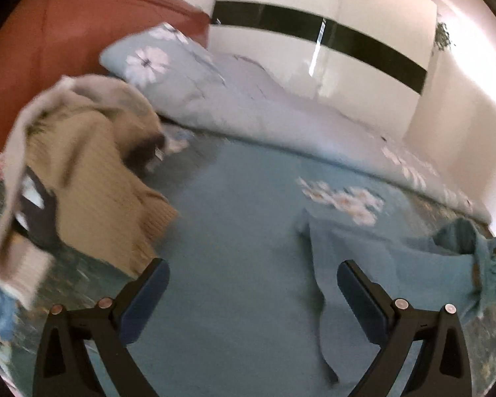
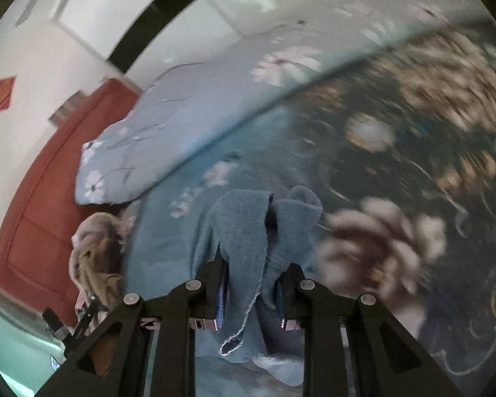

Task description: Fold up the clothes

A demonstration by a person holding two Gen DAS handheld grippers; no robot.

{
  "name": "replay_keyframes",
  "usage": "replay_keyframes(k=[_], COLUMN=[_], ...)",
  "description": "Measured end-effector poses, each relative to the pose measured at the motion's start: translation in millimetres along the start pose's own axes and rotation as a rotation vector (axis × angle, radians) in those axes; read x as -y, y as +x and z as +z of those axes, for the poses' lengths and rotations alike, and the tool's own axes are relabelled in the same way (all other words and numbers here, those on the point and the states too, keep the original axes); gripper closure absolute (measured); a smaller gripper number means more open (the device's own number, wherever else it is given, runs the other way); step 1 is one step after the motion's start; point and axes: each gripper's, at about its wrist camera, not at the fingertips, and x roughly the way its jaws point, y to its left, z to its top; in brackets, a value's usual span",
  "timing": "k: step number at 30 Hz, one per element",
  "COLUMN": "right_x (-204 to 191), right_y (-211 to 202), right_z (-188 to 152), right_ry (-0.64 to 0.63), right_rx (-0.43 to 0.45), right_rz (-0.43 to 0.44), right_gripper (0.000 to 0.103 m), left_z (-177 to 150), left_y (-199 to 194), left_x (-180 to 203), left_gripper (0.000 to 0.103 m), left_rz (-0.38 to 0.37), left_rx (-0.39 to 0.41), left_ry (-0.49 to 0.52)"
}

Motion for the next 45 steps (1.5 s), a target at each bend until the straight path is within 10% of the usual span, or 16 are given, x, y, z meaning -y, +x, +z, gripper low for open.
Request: replay_keyframes(k=[6, 16, 25, 32, 38, 45], right_x=[41.9, 19.9, -40.7, -28.1, -14.0, -24.3], right_y=[-0.8, -56.8, -1.3, 23.7, 26.0, 3.0], right_z=[-12.6, -20.5, -68.2, -71.8, -54.7, 2.7], right_ry=[0.046, -0.135, -0.556, -0.611, -0.514, -0.386], right_rx=[-0.019, 0.191, -0.004, -0.039, -0.047, 0.047], right_rz=[-0.026, -0.145, -0.14, -0.254, -0.254, -0.068], right_gripper=[0.062, 0.055, 0.052, 0.053, 0.094, 0.1], left_z=[-23.3, -43.2, -59.9, -61.3, -60.8, -59.1], left_y=[19.7, 31.3, 42.2, 39.9, 38.9, 43.2], left_x=[33.8, 68.4, 76.2, 72.7, 67.4, 64.3], left_gripper=[0.0, 0.0, 0.002, 0.024, 0.047, 0.047], left_rz=[-0.094, -0.09, -0.036, -0.01, 0.021, 0.003], left_rx=[-0.13, -0.228, -0.303, -0.293, -0.284, -0.287], left_ry=[-0.012, 0.027, 0.018, -0.014, -0.043, -0.071])
